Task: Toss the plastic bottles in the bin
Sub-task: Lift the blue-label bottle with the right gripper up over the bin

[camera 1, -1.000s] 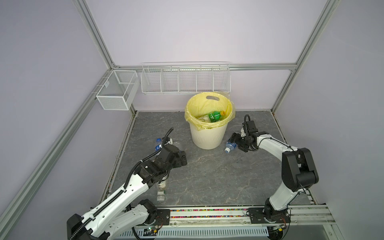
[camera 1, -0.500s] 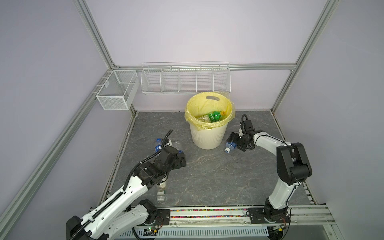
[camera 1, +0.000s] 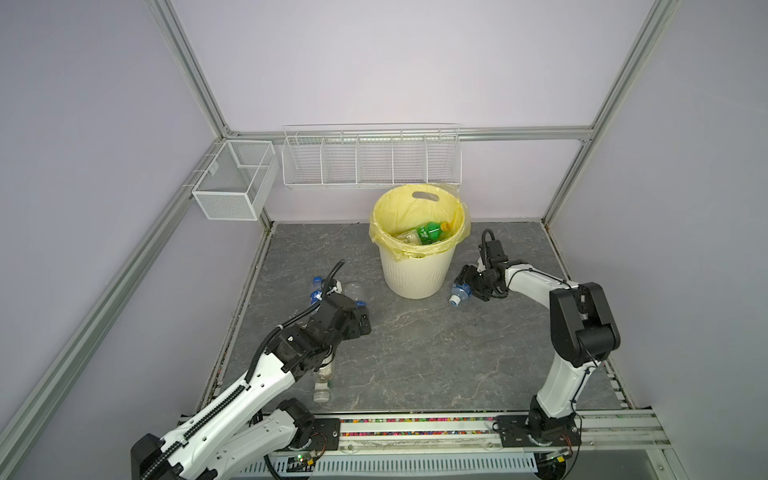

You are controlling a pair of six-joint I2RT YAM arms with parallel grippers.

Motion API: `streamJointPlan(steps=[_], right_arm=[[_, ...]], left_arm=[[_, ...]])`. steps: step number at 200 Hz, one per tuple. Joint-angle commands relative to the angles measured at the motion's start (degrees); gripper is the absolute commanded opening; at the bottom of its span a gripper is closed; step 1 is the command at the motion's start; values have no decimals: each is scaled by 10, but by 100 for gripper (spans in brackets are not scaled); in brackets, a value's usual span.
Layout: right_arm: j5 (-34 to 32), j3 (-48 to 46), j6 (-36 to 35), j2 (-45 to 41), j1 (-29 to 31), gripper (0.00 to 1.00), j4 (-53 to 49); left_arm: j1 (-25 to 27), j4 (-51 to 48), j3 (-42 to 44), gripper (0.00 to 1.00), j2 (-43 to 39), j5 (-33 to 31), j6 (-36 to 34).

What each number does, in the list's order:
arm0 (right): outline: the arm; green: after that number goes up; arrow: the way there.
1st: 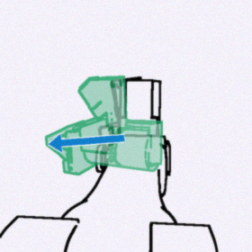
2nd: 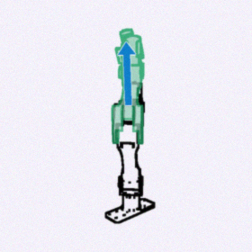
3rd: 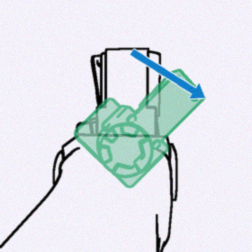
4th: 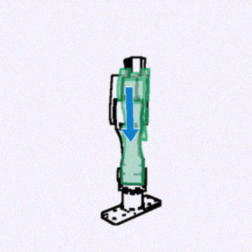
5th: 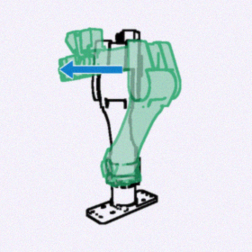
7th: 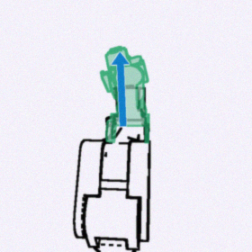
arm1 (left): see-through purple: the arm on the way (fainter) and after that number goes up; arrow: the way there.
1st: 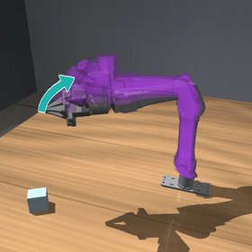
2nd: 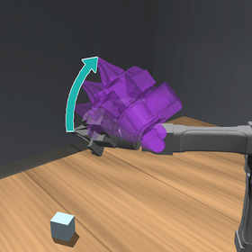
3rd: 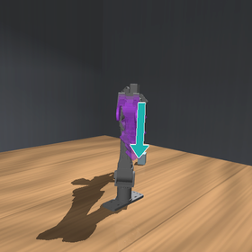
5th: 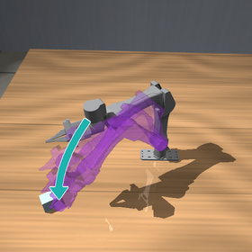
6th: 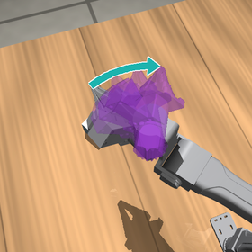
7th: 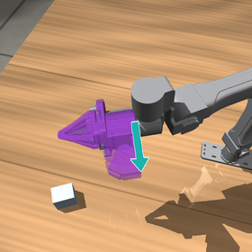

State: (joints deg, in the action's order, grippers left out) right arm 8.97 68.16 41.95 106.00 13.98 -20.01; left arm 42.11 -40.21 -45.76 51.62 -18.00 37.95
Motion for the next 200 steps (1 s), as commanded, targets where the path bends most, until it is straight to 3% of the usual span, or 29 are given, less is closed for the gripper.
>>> streamJointPlan(steps=[1,68,95,200], right_arm=[[-7,-3,1,-2,3,74,1],[-12,-27,-7,-24,3,61,5],[-44,-27,-26,-48,14,61,-15],[-50,-92,-44,-152,15,62,-36]], left_arm=[[-3,-9,5,99,-8,-10,9],[-3,-9,5,99,-10,-10,11],[-3,-9,3,99,-9,-11,12],[-3,-2,0,99,-4,-9,14]])
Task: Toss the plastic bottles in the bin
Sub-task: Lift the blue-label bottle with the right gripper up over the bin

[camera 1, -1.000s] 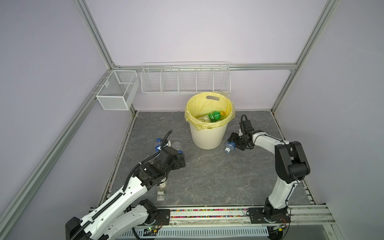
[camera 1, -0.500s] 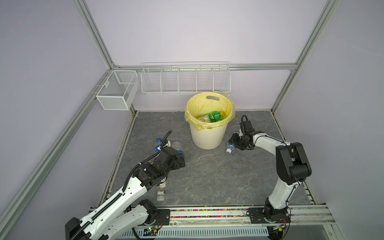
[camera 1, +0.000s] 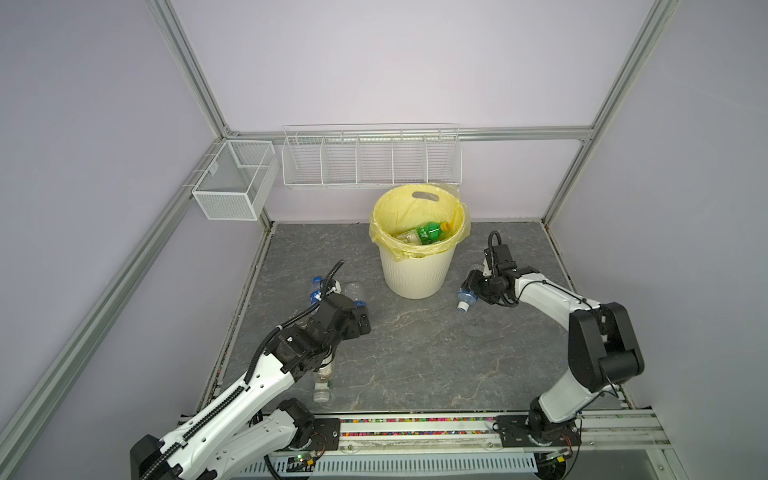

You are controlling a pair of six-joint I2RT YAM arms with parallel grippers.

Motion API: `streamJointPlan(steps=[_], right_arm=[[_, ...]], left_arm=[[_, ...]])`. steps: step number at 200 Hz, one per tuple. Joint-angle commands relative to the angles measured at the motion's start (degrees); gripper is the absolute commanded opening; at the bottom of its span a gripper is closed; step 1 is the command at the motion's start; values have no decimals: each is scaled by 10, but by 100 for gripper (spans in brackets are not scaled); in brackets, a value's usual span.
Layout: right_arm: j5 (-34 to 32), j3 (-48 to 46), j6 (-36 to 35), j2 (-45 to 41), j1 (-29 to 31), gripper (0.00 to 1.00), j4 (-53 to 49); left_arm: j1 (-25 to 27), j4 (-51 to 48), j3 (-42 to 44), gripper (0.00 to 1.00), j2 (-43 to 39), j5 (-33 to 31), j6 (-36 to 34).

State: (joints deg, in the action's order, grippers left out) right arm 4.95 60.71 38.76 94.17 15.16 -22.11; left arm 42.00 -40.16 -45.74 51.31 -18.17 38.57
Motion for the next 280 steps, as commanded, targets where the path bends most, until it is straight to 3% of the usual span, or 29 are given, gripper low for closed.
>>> streamJointPlan(steps=[1,103,280], right_arm=[[-9,-17,-12,-35,3,62,-16],[-15,-37,-20,-172,4,62,-61],[12,47,-16,-343,28,65,-79]], left_arm=[[-2,-2,0,99,0,-7,8],[-2,13,-2,99,8,8,17],[-2,20,14,99,0,11,36]])
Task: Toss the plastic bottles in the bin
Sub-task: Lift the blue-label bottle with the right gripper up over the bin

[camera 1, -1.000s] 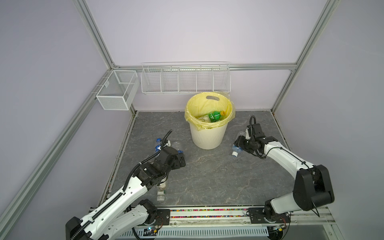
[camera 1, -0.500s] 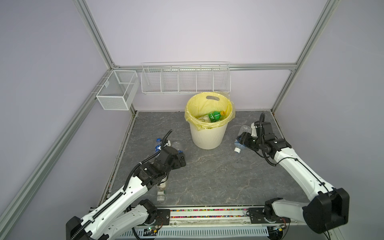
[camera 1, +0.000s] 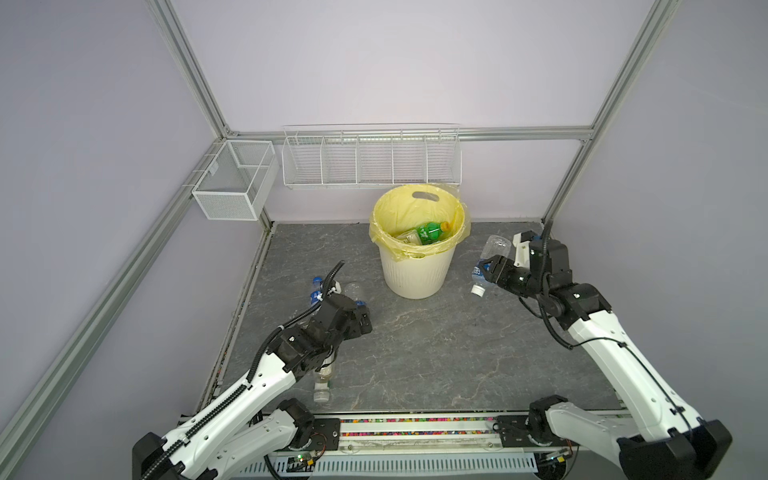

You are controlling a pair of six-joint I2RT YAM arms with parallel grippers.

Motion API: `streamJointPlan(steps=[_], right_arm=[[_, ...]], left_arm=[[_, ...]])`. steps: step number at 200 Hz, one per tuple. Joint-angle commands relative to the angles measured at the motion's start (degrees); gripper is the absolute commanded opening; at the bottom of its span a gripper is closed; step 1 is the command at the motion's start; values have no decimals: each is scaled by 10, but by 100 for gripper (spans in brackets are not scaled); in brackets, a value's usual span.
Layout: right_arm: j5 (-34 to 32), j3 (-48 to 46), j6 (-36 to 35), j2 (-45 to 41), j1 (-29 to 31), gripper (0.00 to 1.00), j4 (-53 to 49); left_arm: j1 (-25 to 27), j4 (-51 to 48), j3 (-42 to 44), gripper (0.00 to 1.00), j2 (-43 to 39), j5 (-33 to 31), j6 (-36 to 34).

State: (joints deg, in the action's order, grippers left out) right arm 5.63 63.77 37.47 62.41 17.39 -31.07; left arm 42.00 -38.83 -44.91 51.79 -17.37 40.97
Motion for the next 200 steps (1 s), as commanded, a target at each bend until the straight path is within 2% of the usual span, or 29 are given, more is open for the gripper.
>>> streamJointPlan(steps=[1,64,105,156,200], right_arm=[[5,17,-3,-26,6,65,11],[36,25,-29,-55,8,66,23],[42,-26,-69,-106,8,68,51],[44,-79,-104,-179,7,68,33],[25,-110,-110,-227,8,69,20]], left_arm=[[-2,7,5,99,-5,3,12],[-2,10,13,99,-12,-2,21],[-2,11,15,99,-9,-2,21],[-2,16,18,99,-8,-3,21],[-2,28,22,99,1,0,21]])
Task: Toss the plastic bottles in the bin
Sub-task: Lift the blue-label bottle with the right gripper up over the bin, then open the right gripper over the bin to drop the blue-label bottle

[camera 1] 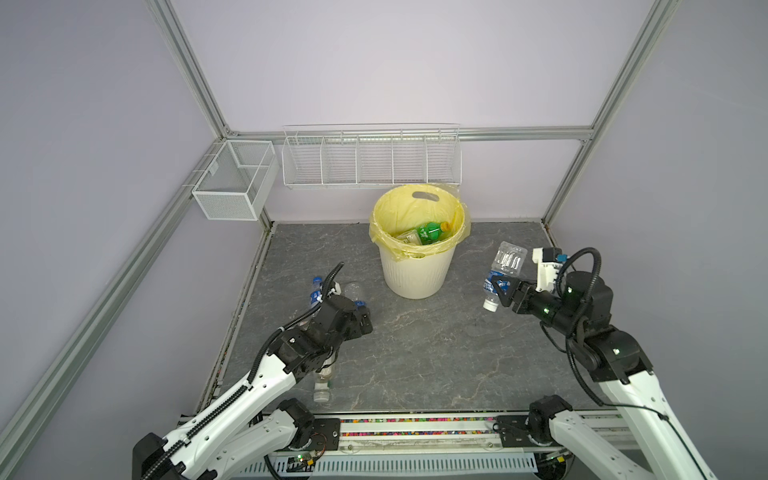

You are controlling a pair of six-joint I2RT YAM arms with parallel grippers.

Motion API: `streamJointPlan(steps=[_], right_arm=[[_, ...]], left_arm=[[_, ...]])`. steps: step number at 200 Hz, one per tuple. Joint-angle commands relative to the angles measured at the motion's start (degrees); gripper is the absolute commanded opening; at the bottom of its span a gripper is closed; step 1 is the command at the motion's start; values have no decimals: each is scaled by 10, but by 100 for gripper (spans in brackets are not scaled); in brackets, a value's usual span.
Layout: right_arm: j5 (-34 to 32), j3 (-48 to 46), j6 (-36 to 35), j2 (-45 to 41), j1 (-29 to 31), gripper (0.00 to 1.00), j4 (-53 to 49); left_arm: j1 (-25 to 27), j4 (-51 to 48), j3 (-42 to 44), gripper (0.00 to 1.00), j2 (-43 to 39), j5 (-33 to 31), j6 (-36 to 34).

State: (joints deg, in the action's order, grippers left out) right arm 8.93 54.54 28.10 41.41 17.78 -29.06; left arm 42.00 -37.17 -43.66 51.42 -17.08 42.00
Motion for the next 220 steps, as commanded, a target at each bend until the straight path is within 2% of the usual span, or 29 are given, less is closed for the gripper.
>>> streamJointPlan(steps=[1,44,88,147,162,177,180,196,220], right_arm=[[-8,-18,-16,-17,4,69,0],[23,-8,3,21,6,69,46],[36,98,12,143,36,69,104],[-21,386,26,439,96,70,129],[-41,486,26,521,97,80,79],[-49,584,27,593,97,99,10],[-47,599,27,602,97,90,1],[-40,628,27,615,99,88,-27],[-34,555,32,560,100,88,11]], left_arm=[[-2,11,9,99,5,-3,11],[-2,14,10,99,7,-2,11],[-3,5,15,99,0,-12,14],[-4,-13,4,99,-6,-22,16],[-5,-22,-1,99,-12,-25,17],[-6,-30,-4,99,-20,-26,19],[-6,-32,-4,99,-22,-27,19],[-6,-42,-5,99,-34,-30,22],[-7,-49,-3,99,-49,-38,23]])
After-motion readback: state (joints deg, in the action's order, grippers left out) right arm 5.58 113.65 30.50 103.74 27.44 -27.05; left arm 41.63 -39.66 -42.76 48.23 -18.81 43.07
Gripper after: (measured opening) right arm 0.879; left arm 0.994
